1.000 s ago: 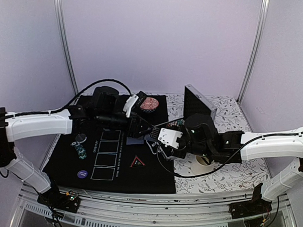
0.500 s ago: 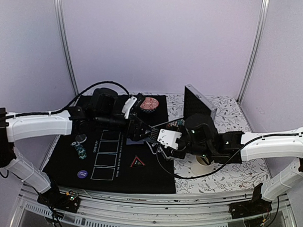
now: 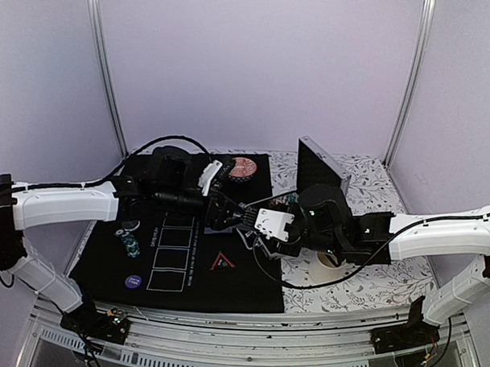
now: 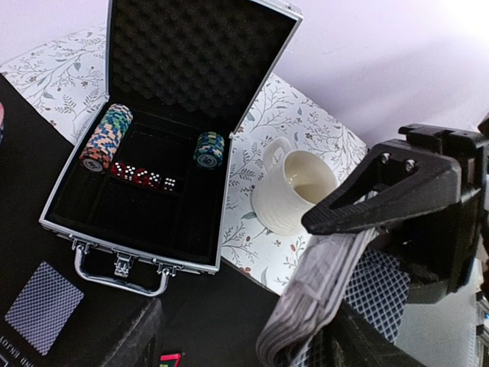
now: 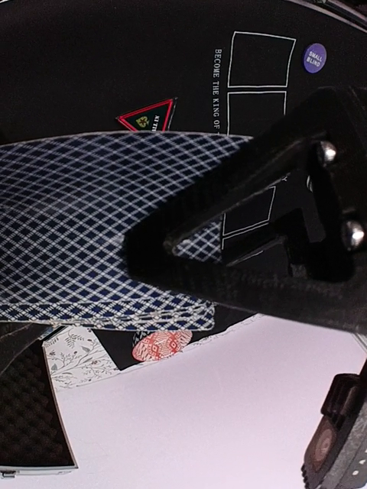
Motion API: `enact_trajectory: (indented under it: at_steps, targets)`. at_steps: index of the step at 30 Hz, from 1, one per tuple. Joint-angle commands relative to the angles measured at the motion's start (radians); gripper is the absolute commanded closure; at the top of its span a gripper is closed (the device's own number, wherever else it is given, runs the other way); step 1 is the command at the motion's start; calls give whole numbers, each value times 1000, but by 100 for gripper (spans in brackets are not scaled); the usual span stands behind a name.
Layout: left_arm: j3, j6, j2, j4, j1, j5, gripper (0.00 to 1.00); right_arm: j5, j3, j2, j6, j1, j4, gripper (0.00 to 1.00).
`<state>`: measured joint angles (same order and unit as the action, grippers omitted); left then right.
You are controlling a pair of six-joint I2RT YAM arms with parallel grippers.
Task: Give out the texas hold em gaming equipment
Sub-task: Pick up the poker card from the face-down deck piles.
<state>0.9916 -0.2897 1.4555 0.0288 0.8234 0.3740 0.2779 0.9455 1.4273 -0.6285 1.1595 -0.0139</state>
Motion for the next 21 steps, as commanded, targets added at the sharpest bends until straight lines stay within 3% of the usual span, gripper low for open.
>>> enact_trajectory:
  at_steps: [1,4,12,21]
  targets:
    - [-38,3,-52,31,-28,-93,28,-5,7,-16,0,7,-44,57]
    - [-45,4,-65,31,-33,-100,27,-6,9,-17,-1,7,-47,57]
    - [-55,-5,-78,-17,-33,14,10,-4,9,-20,-2,6,-45,57]
    - [-97,-54,-176,-39,-93,94,2,-3,8,-16,-3,8,-46,58]
